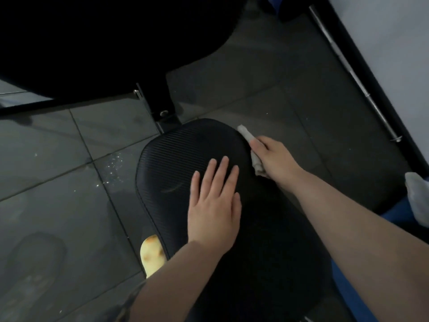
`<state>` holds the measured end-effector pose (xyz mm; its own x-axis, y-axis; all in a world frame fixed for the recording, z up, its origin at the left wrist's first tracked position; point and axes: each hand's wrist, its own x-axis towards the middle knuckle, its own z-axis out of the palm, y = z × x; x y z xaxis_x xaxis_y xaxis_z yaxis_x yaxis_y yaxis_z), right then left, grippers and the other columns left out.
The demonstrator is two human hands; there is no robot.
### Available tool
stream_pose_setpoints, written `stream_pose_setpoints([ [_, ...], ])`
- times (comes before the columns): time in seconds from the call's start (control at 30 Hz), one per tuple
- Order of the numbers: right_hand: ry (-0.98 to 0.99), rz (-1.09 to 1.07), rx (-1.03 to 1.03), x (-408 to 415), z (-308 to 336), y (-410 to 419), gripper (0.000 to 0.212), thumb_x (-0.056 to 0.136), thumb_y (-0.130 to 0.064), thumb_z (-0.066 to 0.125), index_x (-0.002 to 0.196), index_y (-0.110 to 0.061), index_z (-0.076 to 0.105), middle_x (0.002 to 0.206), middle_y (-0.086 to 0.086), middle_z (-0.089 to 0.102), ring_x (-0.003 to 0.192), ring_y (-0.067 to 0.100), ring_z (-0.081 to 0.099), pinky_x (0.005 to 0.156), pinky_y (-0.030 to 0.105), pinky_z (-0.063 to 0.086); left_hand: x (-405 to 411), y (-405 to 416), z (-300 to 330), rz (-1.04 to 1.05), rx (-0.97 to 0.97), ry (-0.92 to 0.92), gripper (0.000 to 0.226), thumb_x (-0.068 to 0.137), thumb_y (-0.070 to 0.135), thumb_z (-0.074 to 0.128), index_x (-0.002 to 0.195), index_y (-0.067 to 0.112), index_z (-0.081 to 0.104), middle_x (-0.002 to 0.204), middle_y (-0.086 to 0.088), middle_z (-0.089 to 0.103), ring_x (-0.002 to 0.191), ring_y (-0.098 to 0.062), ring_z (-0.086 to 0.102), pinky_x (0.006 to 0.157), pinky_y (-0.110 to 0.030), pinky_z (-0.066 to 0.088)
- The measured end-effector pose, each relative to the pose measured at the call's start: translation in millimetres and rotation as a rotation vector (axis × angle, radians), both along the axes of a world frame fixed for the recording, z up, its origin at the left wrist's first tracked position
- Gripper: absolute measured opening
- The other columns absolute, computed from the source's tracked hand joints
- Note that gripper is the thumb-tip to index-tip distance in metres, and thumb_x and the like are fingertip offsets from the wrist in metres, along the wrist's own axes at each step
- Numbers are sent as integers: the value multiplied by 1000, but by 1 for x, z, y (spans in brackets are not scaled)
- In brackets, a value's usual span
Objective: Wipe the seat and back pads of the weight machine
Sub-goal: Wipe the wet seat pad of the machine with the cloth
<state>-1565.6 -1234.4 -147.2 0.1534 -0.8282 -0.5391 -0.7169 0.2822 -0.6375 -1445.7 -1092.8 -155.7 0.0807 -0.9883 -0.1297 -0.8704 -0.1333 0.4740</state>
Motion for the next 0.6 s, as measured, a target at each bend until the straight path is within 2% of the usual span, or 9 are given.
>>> stream_pose_setpoints([
  [0.07,-57,-26,-15,11,-3,-7,25,101,-33,39,106,-21,60,89,-4,61,78,10,56,68,27,42,-9,-3,-3,-36,34,-53,54,98,38,27,150,26,21,160,5,16,148,-14,3,119,-44,4],
  [0.13,-92,-15,-35,10,-5,-3,32,103,-29,38,129,-26,54,113,-10,58,101,5,54,83,21,39,-13,-4,-6,-36,49,-87,55,98,40,26,150,26,20,160,6,17,148,-14,4,119,-44,5],
  [0.2,-92,0,-52,-8,-2,17,37,103,-27,38,138,-29,48,125,-14,53,115,0,47,94,16,32,-13,-3,-5,-36,49,-87,54,98,39,28,150,27,22,159,6,18,148,-13,6,120,-43,5],
  [0.3,-56,-12,-57,-40,8,48,37,103,-27,41,139,-34,47,132,-12,55,116,-5,43,93,8,30,-15,-2,-4,-40,43,-90,53,98,38,29,149,27,22,159,6,18,148,-13,7,120,-43,4],
  [0.37,-54,13,-57,-43,8,50,38,102,-26,42,139,-33,47,130,-10,57,110,-7,44,82,-5,29,-15,-2,-4,-35,44,-98,53,98,38,29,150,27,22,159,6,18,148,-13,7,120,-43,5],
  [0.4,-54,29,-55,-39,5,45,38,102,-26,42,139,-31,47,130,-8,58,108,-4,48,78,-6,31,-15,-2,-5,-33,44,-100,53,98,37,29,149,26,22,159,5,18,148,-14,8,120,-44,5],
  [0.47,-58,38,-60,-30,-1,34,38,103,-25,41,140,-28,46,135,-6,57,118,3,51,87,1,32,-16,-2,-5,-40,38,-109,52,98,36,29,149,25,24,159,4,20,148,-15,9,120,-44,6],
  [0.53,-84,0,-61,-28,0,37,38,102,-26,41,139,-28,48,129,-8,62,117,4,55,92,12,36,-16,-2,-6,-48,25,-112,51,98,35,28,148,24,27,158,2,22,148,-16,11,120,-44,7],
  [0.6,-106,-38,-50,-45,9,59,36,102,-29,42,136,-31,51,90,-12,71,83,-3,64,78,14,45,-15,3,-3,-61,13,-83,50,98,32,30,147,23,31,158,0,24,147,-17,13,120,-43,7],
])
